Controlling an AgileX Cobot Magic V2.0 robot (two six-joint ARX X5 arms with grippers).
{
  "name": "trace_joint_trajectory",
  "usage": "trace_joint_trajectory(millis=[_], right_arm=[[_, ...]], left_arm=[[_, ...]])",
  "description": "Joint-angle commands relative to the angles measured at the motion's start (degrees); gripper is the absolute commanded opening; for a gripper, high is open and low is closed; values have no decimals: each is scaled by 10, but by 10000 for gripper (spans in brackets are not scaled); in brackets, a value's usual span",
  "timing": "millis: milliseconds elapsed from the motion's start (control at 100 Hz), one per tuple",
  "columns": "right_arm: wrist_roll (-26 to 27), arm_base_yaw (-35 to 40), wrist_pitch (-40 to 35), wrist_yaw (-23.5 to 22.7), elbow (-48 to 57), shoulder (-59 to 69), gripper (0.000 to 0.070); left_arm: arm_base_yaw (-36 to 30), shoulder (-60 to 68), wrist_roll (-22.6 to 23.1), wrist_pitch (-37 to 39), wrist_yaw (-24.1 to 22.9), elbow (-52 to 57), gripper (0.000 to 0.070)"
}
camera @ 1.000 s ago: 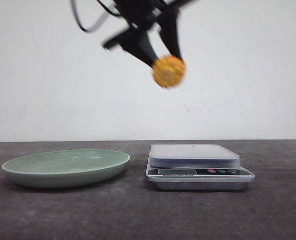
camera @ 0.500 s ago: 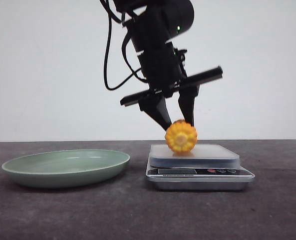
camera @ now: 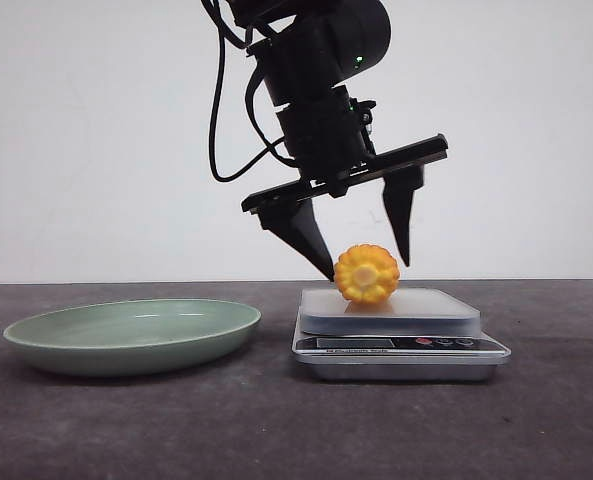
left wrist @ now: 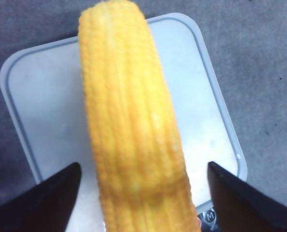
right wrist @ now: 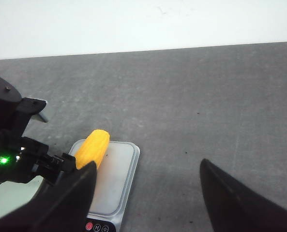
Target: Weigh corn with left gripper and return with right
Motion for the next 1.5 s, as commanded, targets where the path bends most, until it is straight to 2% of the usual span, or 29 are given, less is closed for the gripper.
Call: trace_joint_trajectory(millis=[0,100,220,480,580,780,900,1040,1310,1490], right_arm=[[-5,1,2,0,12,3,422],[-5,1,2,0,12,3,422],[-5,1,2,0,12,4,422],[-5,1,-7,0,12,3,422],[-5,2,-11,0,12,3,422],[-5,13,-9,0,12,4,422],[-5,21,-2,0,12,8,422],[-5,30,1,0,12,13,422],[-4,60,11,0,12,39,424],[-4,94,24,0,12,70,426]], left_arm=[[-10,7,1,5,-3,18,595],[-14,-14,14,6,-7,30,598],[-17,-61,49,0,-38,58,596],[15,-228,165,-53,-162,90,596],[46,-308,182,-85,-199,90,596],[135,-460,180,-167,-217,90,593],[180,-540,189,-240,-256,89,593],[200,-611,189,-319,-308,89,593],[201,-751,110,-426,-352,64,592],[201,-869,59,-454,-368,-44,592]])
